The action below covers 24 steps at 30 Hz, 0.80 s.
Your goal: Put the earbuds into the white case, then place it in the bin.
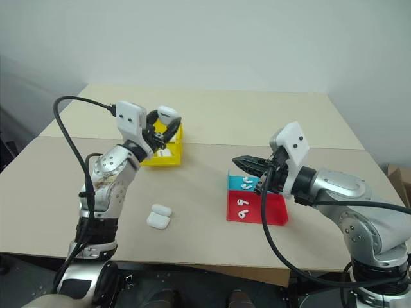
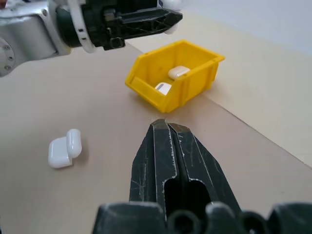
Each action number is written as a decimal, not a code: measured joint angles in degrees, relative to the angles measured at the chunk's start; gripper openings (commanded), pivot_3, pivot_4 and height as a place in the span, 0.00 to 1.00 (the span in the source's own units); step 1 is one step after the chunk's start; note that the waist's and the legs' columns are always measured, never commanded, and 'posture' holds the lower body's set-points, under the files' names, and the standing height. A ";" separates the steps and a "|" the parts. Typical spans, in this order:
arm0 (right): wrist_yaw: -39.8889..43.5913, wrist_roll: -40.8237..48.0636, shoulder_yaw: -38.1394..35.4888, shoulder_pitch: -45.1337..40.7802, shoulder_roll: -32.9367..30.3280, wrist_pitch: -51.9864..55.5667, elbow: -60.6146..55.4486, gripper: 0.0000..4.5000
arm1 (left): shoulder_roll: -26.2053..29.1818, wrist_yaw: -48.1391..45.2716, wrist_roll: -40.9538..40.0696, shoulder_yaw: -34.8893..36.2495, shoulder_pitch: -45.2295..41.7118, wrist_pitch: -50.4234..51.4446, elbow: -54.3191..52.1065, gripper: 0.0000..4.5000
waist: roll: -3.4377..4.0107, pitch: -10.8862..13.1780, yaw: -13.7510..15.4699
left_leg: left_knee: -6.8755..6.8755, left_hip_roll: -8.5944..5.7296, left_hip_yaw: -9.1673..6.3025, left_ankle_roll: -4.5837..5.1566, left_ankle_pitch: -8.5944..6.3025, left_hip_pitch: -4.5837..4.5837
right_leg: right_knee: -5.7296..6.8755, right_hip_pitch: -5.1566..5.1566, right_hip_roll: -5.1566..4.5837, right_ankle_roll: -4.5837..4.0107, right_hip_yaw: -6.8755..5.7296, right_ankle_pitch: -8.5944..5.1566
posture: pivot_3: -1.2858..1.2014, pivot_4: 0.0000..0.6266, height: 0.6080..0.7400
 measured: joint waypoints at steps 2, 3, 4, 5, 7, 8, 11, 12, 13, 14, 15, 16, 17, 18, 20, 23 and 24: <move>-1.70 0.66 0.09 -0.05 0.82 0.06 -0.66 0.01 | -0.04 5.50 3.35 -0.18 -3.19 2.01 5.27 0.63 | 0.00 0.00 -0.10 | -0.01 -0.03 -0.01 0.00 0.00 0.00 | -0.02 0.01 0.00 0.01 0.01 0.00 | 0.52 0.24 1.00; -2.47 0.84 0.09 -0.06 0.83 0.13 -0.68 0.01 | 0.10 7.35 4.73 -0.54 -4.25 2.91 7.94 0.63 | 0.00 0.00 -0.13 | -0.01 -0.03 -0.01 0.00 0.00 0.00 | -0.02 0.01 -0.01 0.01 0.01 0.00 | 0.52 0.24 1.00; -2.97 1.02 0.10 -0.13 0.82 0.17 -0.69 0.01 | 0.14 8.65 5.74 -0.85 -5.17 3.27 10.63 0.63 | 0.00 0.00 -0.12 | -0.03 -0.04 -0.01 0.00 0.00 -0.02 | -0.04 -0.01 -0.01 0.01 0.01 0.00 | 0.52 0.24 1.00; -3.29 1.09 0.24 -0.26 0.80 0.20 -0.70 0.01 | 0.07 10.03 6.50 -1.09 -6.51 3.57 14.56 0.63 | 0.00 0.00 -0.07 | -0.04 -0.03 -0.01 0.00 0.00 -0.05 | -0.05 -0.03 -0.01 0.01 0.00 0.00 | 0.52 0.24 1.00; -3.67 1.58 0.53 -0.52 0.71 0.20 -0.84 0.00 | 0.03 11.86 7.76 -1.23 -8.74 3.76 22.19 0.70 | 0.00 0.00 -0.06 | -0.09 -0.04 -0.01 0.00 0.00 -0.09 | -0.10 -0.07 -0.01 0.01 -0.01 0.00 | 0.52 0.24 1.00; -3.77 1.66 0.56 -0.56 0.59 0.20 -0.88 0.00 | -0.05 12.27 7.87 -1.22 -9.74 3.59 25.59 0.79 | 0.00 0.00 -0.05 | -0.09 -0.04 -0.01 0.00 0.00 -0.12 | -0.10 -0.08 -0.01 0.01 -0.01 0.00 | 0.52 0.24 1.00; -4.23 2.18 0.57 -0.75 0.43 0.22 -0.91 0.00 | -0.16 12.55 8.23 -1.54 -12.18 1.05 33.44 0.99 | -0.01 0.00 -0.05 | -0.10 -0.04 -0.01 0.00 0.00 -0.22 | -0.13 -0.16 -0.02 0.01 -0.03 0.00 | 0.52 0.24 1.00; -4.34 2.34 0.57 -0.79 0.42 0.22 -0.91 0.00 | -0.17 12.52 8.35 -1.72 -13.00 -0.13 34.93 0.99 | -0.01 0.00 -0.04 | -0.10 -0.04 -0.01 0.00 0.00 -0.25 | -0.12 -0.18 -0.02 0.01 -0.03 0.00 | 0.52 0.24 1.00; -4.57 2.49 0.57 -0.79 0.42 0.22 -0.92 0.00 | -0.15 12.43 8.39 -1.73 -13.57 -1.23 35.88 0.99 | -0.01 0.00 -0.05 | -0.10 -0.04 -0.01 0.00 0.00 -0.25 | -0.12 -0.18 -0.02 0.01 -0.03 0.00 | 0.52 0.24 1.00; -4.92 2.61 0.57 -0.79 0.42 0.22 -0.92 0.00 | -0.13 12.12 8.28 -1.66 -13.90 -2.32 36.15 0.99 | -0.01 0.00 -0.08 | -0.10 -0.04 -0.01 0.00 0.00 -0.24 | -0.11 -0.18 -0.02 0.01 -0.03 0.00 | 0.52 0.24 1.00; -5.26 2.67 0.55 -0.78 0.42 0.22 -0.94 0.00 | -0.08 11.04 7.72 -1.44 -13.95 -3.69 36.00 0.99 | -0.01 0.00 -0.10 | -0.10 -0.04 -0.01 0.00 0.00 -0.23 | -0.11 -0.18 -0.02 0.00 -0.03 0.00 | 0.52 0.24 1.00; -5.50 2.71 0.54 -0.78 0.42 0.22 -0.99 0.00 | 0.05 9.45 6.98 -1.22 -13.61 -4.57 35.11 0.99 | -0.01 0.00 -0.13 | -0.11 -0.04 -0.01 -0.01 0.00 -0.23 | -0.10 -0.18 -0.02 0.00 -0.03 0.00 | 0.52 0.24 1.00; -5.80 2.76 0.47 -0.69 0.43 0.21 -1.16 0.00 | 0.38 6.91 5.44 -0.80 -12.28 -5.64 32.57 0.99 | 0.00 0.00 -0.25 | -0.13 -0.03 0.00 -0.01 0.00 -0.23 | -0.10 -0.18 -0.02 0.00 -0.02 0.00 | 0.52 0.24 1.00; -6.13 2.79 0.29 -0.53 0.44 0.21 -1.25 0.00 | 0.62 4.61 3.85 -0.38 -10.95 -6.25 30.16 0.99 | 0.00 0.00 -0.31 | -0.15 -0.02 0.00 -0.02 0.01 -0.21 | -0.09 -0.18 -0.02 0.00 -0.01 0.00 | 0.52 0.24 1.00; -6.51 2.90 0.14 0.03 0.63 0.18 -1.44 0.00 | 2.03 -1.09 0.57 0.22 -6.89 -6.09 23.48 0.99 | 0.00 0.00 -0.51 | -0.18 -0.01 0.00 -0.02 0.01 -0.18 | -0.07 -0.18 -0.01 -0.01 0.00 0.00 | 0.52 0.24 1.00; -6.63 1.80 0.28 3.65 0.69 -1.30 -2.47 0.00 | 6.72 -10.86 -2.93 -0.21 1.18 -6.16 13.38 0.99 | 0.01 -0.01 -0.69 | -0.21 0.00 0.02 -0.03 0.01 -0.11 | -0.01 -0.17 -0.01 -0.02 0.01 -0.01 | 0.52 0.24 1.00; -6.52 0.10 0.79 5.46 0.69 -2.65 -2.67 0.00 | 8.55 -14.62 -4.93 -0.17 4.75 -5.87 8.74 0.99 | 0.01 -0.01 -0.68 | -0.21 0.00 0.02 -0.05 0.02 -0.12 | -0.02 -0.17 -0.02 -0.02 0.02 0.00 | 0.52 0.24 1.00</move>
